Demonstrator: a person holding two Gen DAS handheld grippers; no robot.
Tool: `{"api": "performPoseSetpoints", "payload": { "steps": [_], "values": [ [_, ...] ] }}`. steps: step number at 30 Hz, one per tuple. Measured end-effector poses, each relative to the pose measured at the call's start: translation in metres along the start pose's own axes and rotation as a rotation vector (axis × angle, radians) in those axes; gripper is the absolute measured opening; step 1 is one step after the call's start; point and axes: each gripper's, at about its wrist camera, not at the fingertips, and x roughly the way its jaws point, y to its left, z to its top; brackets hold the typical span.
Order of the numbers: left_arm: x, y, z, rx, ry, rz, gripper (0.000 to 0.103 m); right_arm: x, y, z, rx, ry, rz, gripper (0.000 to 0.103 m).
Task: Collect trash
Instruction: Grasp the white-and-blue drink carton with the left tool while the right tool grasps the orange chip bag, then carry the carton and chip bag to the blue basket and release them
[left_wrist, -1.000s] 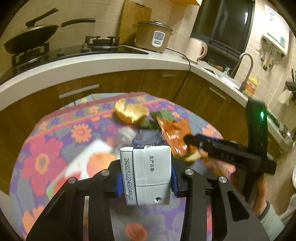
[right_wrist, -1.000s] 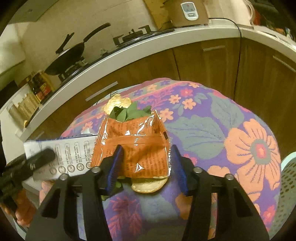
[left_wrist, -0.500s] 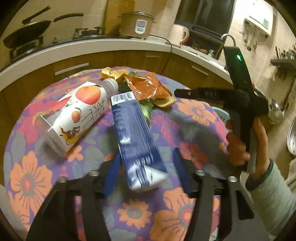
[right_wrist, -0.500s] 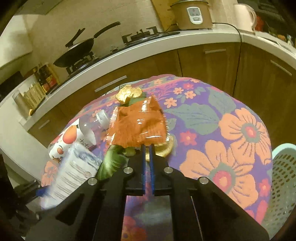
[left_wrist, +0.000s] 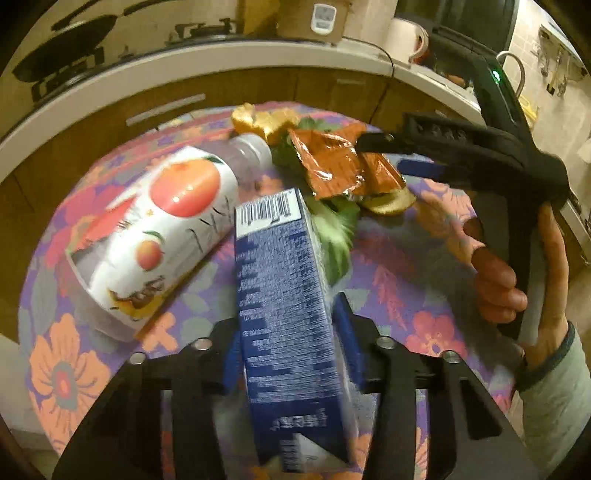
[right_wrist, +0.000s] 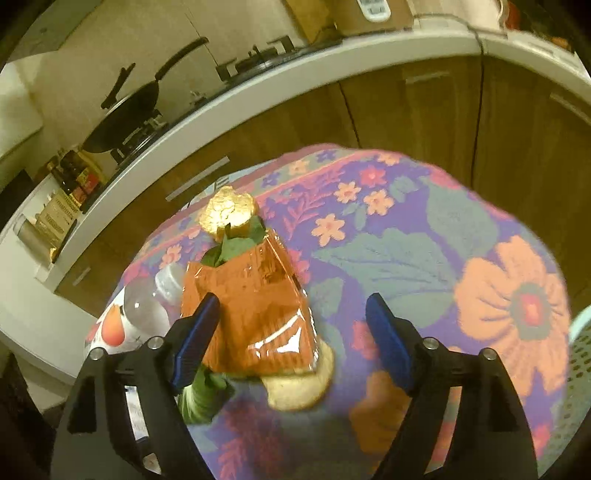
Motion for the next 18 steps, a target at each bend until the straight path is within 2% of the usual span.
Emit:
{"api": "performPoseSetpoints", "payload": {
  "steps": [3,6,7,9,18],
  "values": [
    [-0.001,-0.001,-0.001,0.004,-0.018,0.006,0.036,0.008,0.004,0.001,-0.024,0.021,0.012,0.080],
    [-0.008,-0.003,-0.004,0.006,-0.041,0.001,0.036,0.003,0.016,-0.004,-0.093,0.011,0.013,0.035],
    [-0.011,-0.003,-0.004,0.003,-0.049,-0.003,0.036,-0.004,0.021,-0.008,-0.121,-0.018,-0.012,0.031],
    [-0.018,-0.002,-0.006,-0.004,-0.072,-0.006,0.036,-0.019,0.029,-0.017,-0.160,-0.064,-0.038,0.028],
    [-0.049,-0.008,-0.010,-0.001,-0.146,-0.041,0.035,-0.112,0.034,-0.049,-0.115,-0.225,0.038,0.027]
  ]
}}
